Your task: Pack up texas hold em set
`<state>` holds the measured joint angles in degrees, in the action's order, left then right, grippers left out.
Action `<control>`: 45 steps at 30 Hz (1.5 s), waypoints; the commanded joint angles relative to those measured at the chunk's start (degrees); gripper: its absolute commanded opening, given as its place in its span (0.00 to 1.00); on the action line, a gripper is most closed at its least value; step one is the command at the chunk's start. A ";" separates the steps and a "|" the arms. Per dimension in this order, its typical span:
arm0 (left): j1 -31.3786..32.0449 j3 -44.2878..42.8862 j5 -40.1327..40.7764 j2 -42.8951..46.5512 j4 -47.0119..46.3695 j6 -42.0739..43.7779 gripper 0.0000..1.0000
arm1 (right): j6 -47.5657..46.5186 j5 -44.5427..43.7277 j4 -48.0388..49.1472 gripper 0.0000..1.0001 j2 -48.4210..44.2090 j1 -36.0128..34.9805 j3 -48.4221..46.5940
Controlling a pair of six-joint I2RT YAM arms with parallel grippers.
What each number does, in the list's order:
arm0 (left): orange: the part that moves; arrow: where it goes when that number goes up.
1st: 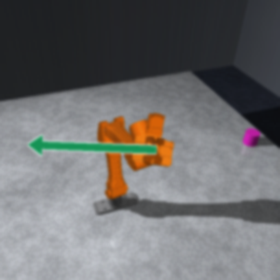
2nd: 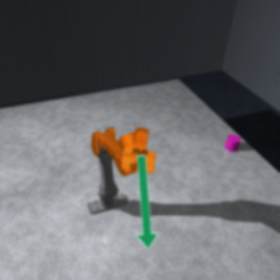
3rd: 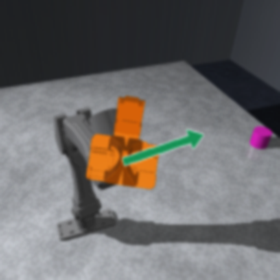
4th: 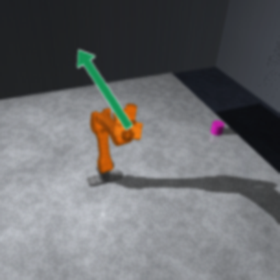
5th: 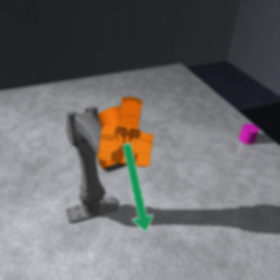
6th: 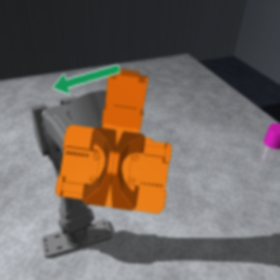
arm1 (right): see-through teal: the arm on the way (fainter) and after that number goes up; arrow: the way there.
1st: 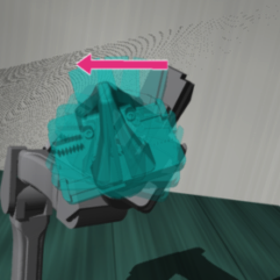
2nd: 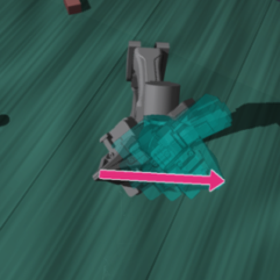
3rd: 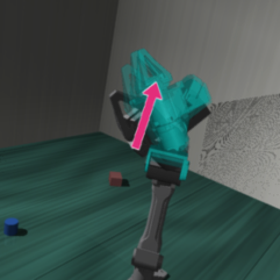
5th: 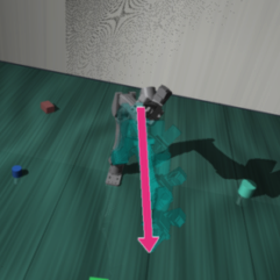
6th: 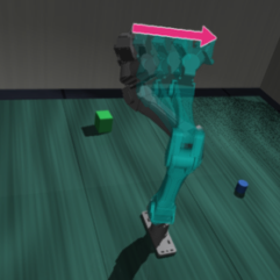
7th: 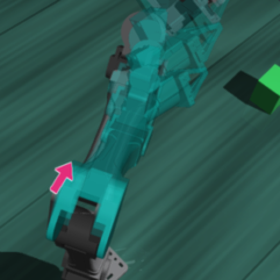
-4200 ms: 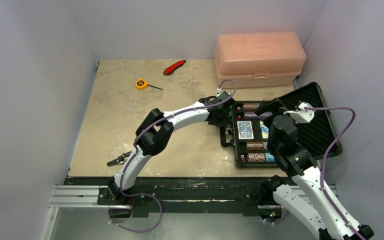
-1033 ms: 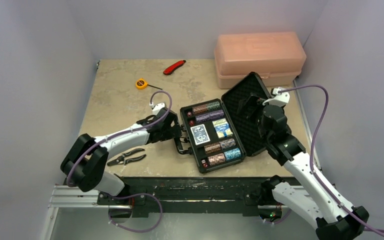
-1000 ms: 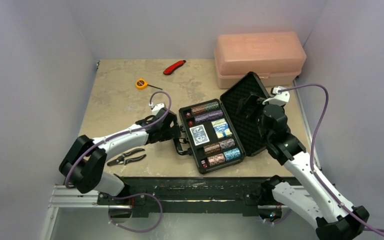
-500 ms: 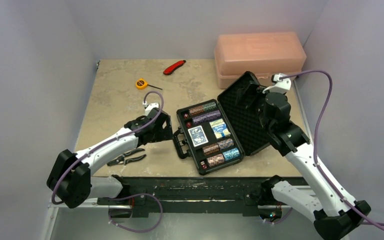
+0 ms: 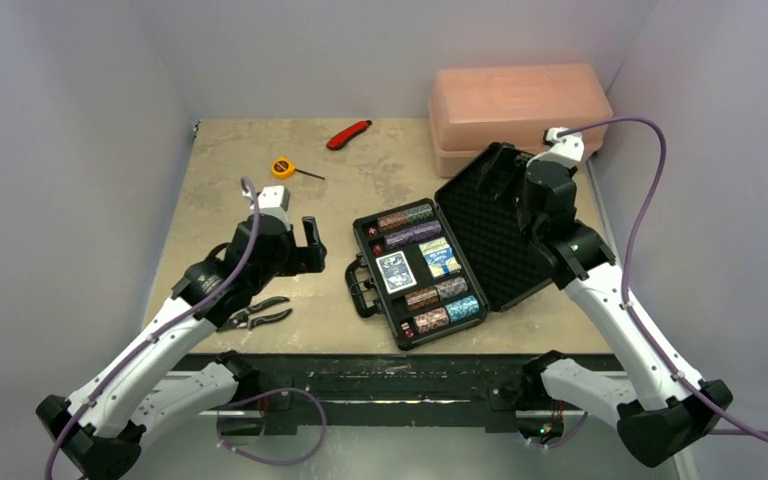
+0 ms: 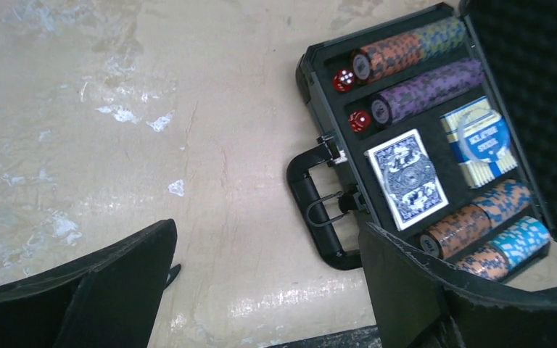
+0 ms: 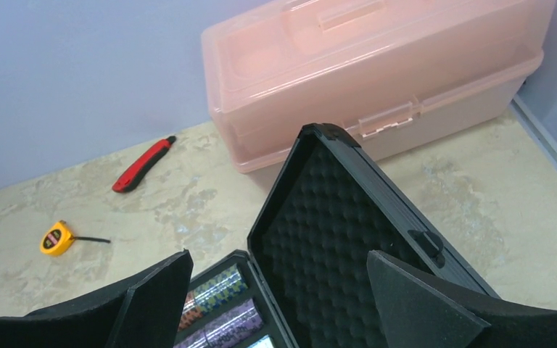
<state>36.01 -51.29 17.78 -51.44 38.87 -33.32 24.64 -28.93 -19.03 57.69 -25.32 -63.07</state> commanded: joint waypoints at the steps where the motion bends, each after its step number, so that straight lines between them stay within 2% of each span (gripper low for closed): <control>1: -0.32 -7.12 -1.87 5.67 6.02 2.49 0.97 | 1.43 2.99 0.12 0.95 2.67 3.03 -4.21; 5: -0.30 -10.92 -1.14 10.19 8.80 6.18 0.98 | 4.04 14.38 0.25 0.93 4.73 10.41 -5.68; 10: -0.25 -9.82 2.55 12.81 9.29 14.33 0.98 | 6.26 24.37 0.25 0.92 7.47 20.23 -7.40; 16: -0.25 -5.56 2.47 13.75 8.71 15.56 0.97 | 6.26 24.81 1.41 0.92 11.19 28.37 -5.48; 24: -0.31 -4.57 1.48 13.51 9.89 15.91 0.97 | 6.26 29.31 4.22 0.92 16.53 35.65 -2.87; 33: -0.31 -5.33 0.34 11.02 10.81 15.96 0.94 | 6.26 33.51 4.12 0.92 20.67 38.42 0.98; 34: -0.28 -5.32 0.28 10.92 10.85 15.92 0.94 | 10.67 34.10 4.30 0.33 20.78 38.42 1.66; 35: -0.27 -5.27 0.24 10.92 10.83 15.92 0.94 | 11.43 34.95 4.62 0.21 20.73 38.38 2.39; 40: -0.30 -5.38 0.39 10.84 10.99 15.76 0.93 | 10.54 39.99 6.05 0.00 20.06 38.35 5.14; 45: -0.24 -5.24 0.89 11.57 10.96 15.48 0.93 | 9.78 42.62 6.22 0.00 19.36 38.38 6.07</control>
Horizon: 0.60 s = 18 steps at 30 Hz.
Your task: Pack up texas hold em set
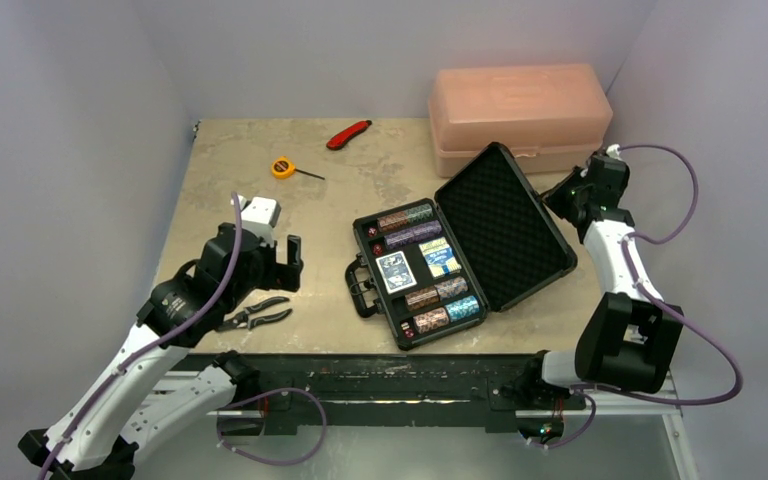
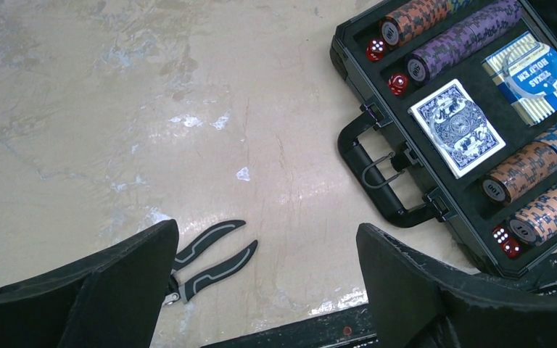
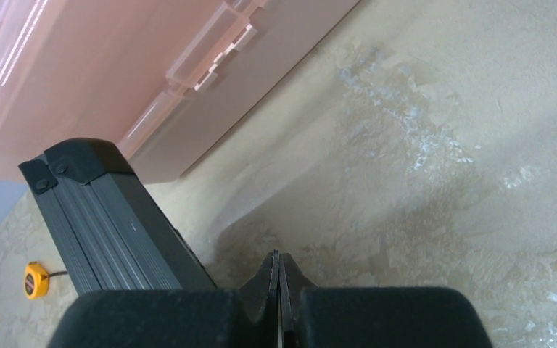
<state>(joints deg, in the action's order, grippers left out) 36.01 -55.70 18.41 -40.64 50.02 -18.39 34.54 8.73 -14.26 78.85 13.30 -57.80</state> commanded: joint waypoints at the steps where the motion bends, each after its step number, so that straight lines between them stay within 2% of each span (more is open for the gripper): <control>1: -0.28 -0.87 0.37 0.94 -0.22 0.55 0.93 | -0.31 5.38 1.40 0.00 -1.92 -0.21 0.84; 12: -0.24 -1.01 0.47 0.78 0.22 0.06 0.93 | -1.06 12.54 1.78 0.00 -2.22 -0.21 1.28; 18: -0.27 -0.12 -7.51 -0.02 -3.35 -7.12 0.93 | -1.06 16.90 2.84 0.00 -2.59 -0.67 2.04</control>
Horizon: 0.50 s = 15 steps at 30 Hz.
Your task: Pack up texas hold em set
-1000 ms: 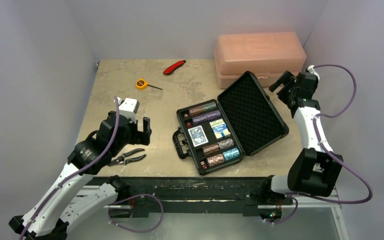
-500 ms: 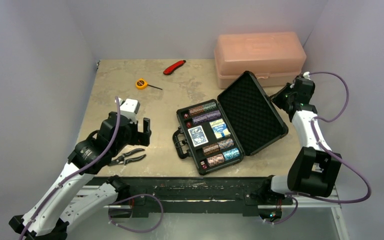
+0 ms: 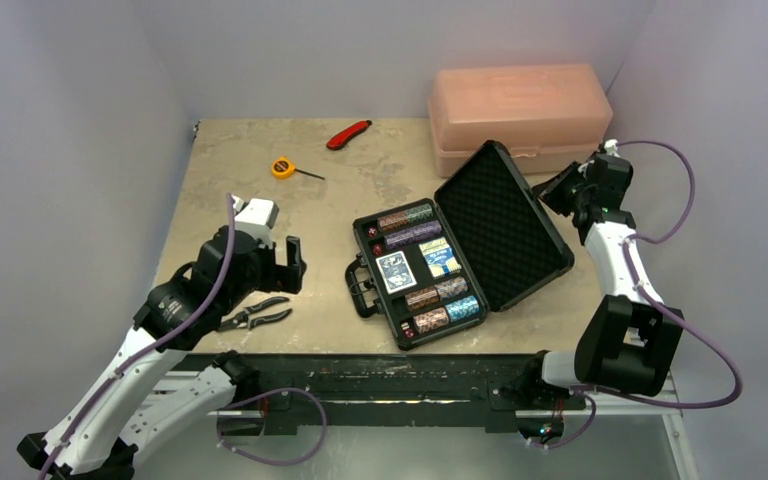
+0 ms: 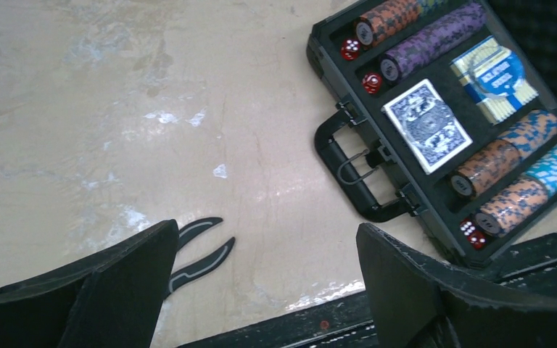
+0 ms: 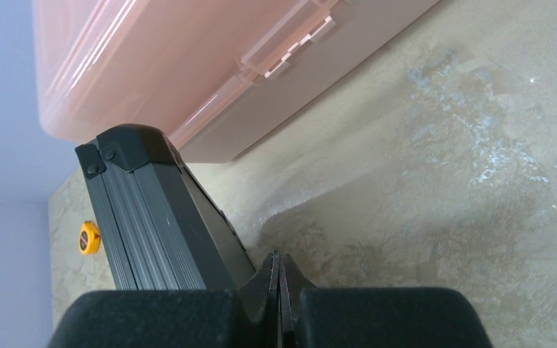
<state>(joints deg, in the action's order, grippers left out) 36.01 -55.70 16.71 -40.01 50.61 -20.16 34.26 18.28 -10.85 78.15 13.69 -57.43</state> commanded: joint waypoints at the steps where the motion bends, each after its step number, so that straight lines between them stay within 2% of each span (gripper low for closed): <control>1: -0.31 1.06 -7.51 -1.21 -6.10 -6.98 0.92 | -0.70 7.64 -0.47 0.00 -2.06 -1.26 1.84; 8: -0.28 5.48 -16.33 -10.81 -20.95 -13.86 0.85 | -0.48 8.91 -0.06 0.00 -2.39 -3.76 2.41; 13: 0.78 4.76 -24.85 -19.68 -32.55 -15.69 0.83 | -0.24 9.75 0.67 0.00 -2.30 -5.36 2.67; 15: 1.84 2.12 -26.88 -24.33 -34.39 -16.32 0.81 | -0.21 10.33 1.08 0.00 -2.39 -5.92 2.84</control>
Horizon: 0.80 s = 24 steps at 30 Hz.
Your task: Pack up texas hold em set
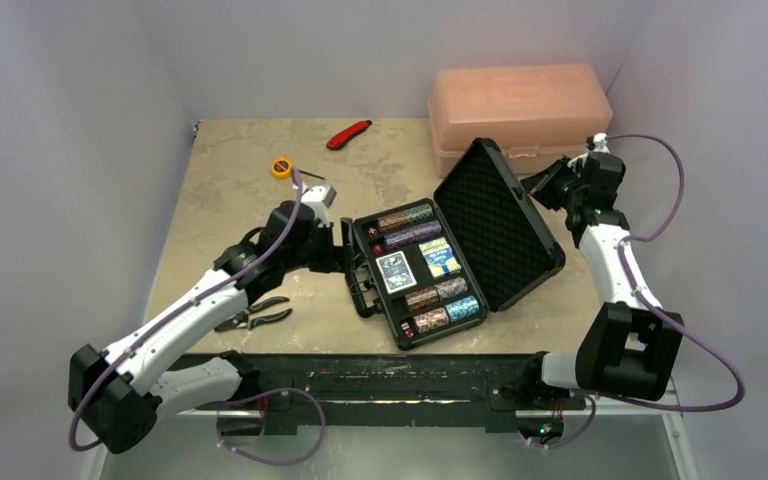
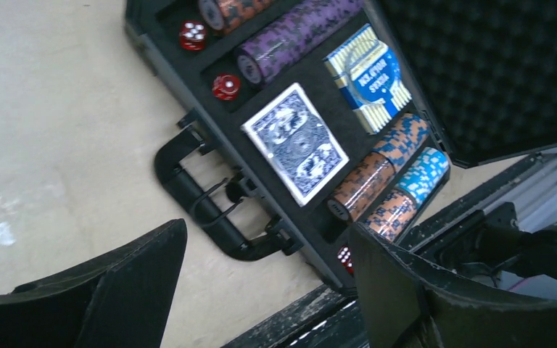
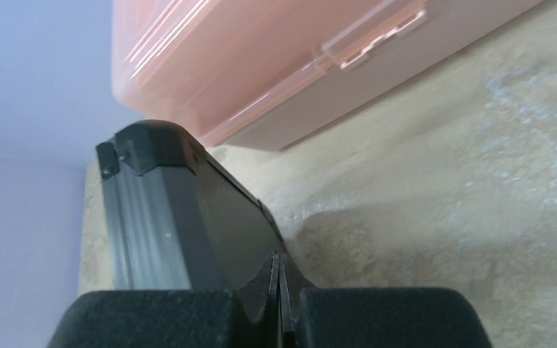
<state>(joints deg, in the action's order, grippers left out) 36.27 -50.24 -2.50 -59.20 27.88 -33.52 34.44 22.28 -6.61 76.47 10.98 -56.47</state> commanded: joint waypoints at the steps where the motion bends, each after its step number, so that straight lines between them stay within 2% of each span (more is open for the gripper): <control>1: 2.10 -4.90 -7.70 -6.87 -11.46 -3.21 0.80 | -0.42 6.32 -3.21 0.00 -0.76 -3.39 1.81; 13: 6.16 -17.78 -6.99 -25.47 -11.25 -18.60 0.61 | -0.45 6.61 -3.21 0.00 -0.64 -4.60 2.55; 24: 6.82 -23.29 -9.20 -32.54 -13.28 -23.53 0.23 | -0.91 6.09 -3.90 0.00 -1.32 -5.95 2.23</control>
<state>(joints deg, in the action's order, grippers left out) 43.09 -70.00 -9.93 -91.05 17.56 -54.24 34.46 26.59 -9.91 76.49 5.78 -53.98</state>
